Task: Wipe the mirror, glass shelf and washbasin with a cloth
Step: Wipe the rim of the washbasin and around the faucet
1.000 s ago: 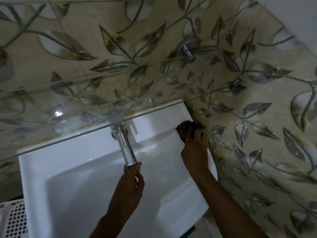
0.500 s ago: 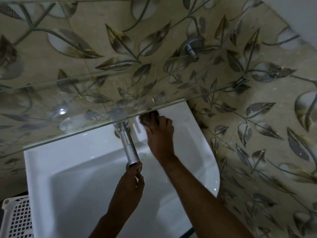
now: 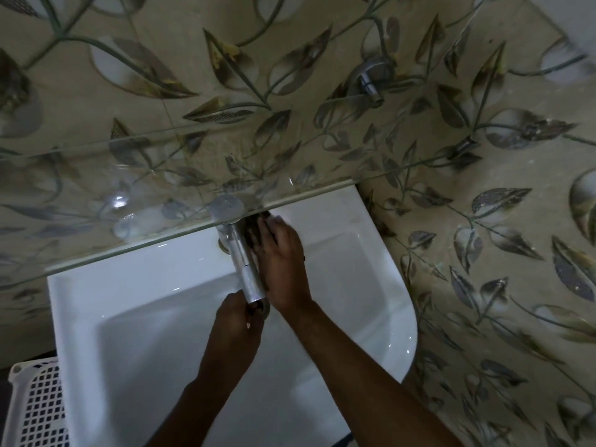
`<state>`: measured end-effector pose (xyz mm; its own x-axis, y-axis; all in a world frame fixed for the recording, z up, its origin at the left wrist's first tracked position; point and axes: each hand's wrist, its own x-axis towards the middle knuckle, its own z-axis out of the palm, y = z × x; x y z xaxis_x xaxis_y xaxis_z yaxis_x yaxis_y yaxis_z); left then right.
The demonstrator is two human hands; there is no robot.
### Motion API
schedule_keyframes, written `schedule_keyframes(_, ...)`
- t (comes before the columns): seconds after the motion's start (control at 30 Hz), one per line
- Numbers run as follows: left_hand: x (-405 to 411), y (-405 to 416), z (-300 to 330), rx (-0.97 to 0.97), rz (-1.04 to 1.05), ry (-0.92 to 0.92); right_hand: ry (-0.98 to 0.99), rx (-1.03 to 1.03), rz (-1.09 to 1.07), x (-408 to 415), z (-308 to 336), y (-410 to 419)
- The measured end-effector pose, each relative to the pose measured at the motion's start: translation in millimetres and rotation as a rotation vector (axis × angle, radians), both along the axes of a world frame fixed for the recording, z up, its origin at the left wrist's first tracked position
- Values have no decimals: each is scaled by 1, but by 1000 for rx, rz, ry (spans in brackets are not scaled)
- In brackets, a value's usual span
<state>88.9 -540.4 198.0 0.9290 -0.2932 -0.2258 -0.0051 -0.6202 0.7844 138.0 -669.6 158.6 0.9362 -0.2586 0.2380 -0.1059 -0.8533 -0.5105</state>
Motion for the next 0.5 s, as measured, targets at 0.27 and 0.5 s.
schedule_keyframes(0.27, 20, 0, 17, -59, -1, 17, -10, -166, -51, -26, 1, -18)
schedule_keyframes(0.5, 27, 1, 14, -112, 25, 16, -9, -204, -168, -20, 3, 3)
